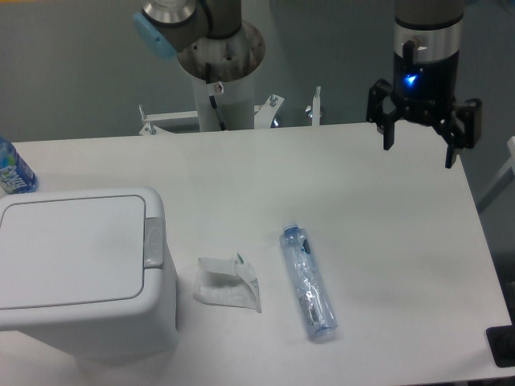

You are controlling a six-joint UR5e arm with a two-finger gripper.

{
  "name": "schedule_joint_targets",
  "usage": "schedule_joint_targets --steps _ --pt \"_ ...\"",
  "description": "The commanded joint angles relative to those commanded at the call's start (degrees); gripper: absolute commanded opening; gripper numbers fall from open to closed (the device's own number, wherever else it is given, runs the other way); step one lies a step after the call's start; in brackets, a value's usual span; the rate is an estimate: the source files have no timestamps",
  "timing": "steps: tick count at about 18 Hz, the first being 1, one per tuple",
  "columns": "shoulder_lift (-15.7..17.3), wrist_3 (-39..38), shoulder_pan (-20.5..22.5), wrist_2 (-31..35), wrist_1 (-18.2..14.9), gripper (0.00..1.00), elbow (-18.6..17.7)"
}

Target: Open the trash can

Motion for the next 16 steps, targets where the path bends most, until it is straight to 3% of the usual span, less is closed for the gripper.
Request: schedule_joint_targets --steps 7,9,14,16 --pt "-0.53 -1.66 0.0 0.09 0.0 1.0 0.62" --pt "-0.97 -6.74 -0.26 -0.17 0.7 1.0 0.79" --pt "-3.78 -21.33 -4.21 0.0 5.97 1.0 1.14" --pt "-4.31 -27.39 -5.97 -0.17 6.24 1.0 1.67"
